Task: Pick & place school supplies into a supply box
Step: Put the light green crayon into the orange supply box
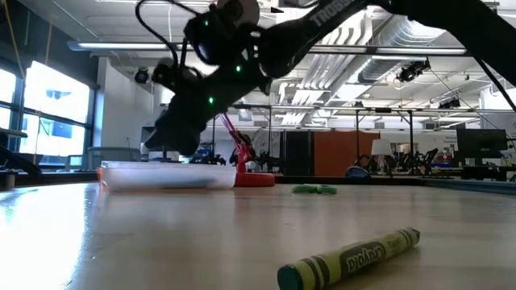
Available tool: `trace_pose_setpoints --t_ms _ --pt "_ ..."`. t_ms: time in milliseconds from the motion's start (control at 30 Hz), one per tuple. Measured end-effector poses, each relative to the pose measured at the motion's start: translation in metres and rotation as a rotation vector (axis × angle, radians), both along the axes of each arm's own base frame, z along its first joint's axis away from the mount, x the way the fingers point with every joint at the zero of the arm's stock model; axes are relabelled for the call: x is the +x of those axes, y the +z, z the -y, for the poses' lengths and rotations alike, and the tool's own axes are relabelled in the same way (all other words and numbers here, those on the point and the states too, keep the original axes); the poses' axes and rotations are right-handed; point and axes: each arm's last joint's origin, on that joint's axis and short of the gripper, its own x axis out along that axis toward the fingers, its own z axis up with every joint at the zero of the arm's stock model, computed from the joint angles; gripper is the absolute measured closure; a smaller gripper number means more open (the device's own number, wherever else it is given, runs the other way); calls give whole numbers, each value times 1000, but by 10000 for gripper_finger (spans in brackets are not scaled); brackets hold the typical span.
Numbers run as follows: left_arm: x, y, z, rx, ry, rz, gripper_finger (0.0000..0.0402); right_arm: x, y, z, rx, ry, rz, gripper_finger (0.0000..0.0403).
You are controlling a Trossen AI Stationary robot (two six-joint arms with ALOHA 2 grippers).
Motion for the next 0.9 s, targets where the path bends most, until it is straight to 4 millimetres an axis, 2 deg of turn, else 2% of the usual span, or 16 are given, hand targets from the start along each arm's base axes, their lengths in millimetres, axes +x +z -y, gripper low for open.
trace_pose_setpoints --t_ms 200,333,533,700,800,900 --pt "0 -1 0 8 -1 -9 284 -21 41 -52 48 159 -115 309" --pt "0 -1 0 10 0 -12 284 -47 55 -81 174 302 -229 322" --pt "0 -1 0 -5 -6 -6 284 -97 73 -107 329 226 -190 327" --pt "0 0 0 -27 -6 1 284 -152 61 -147 427 294 -72 324" --pt "0 1 0 -32 -4 7 284 -182 39 -170 462 400 24 324" --pt "0 1 0 -34 -4 9 284 -208 16 -185 419 512 130 324"
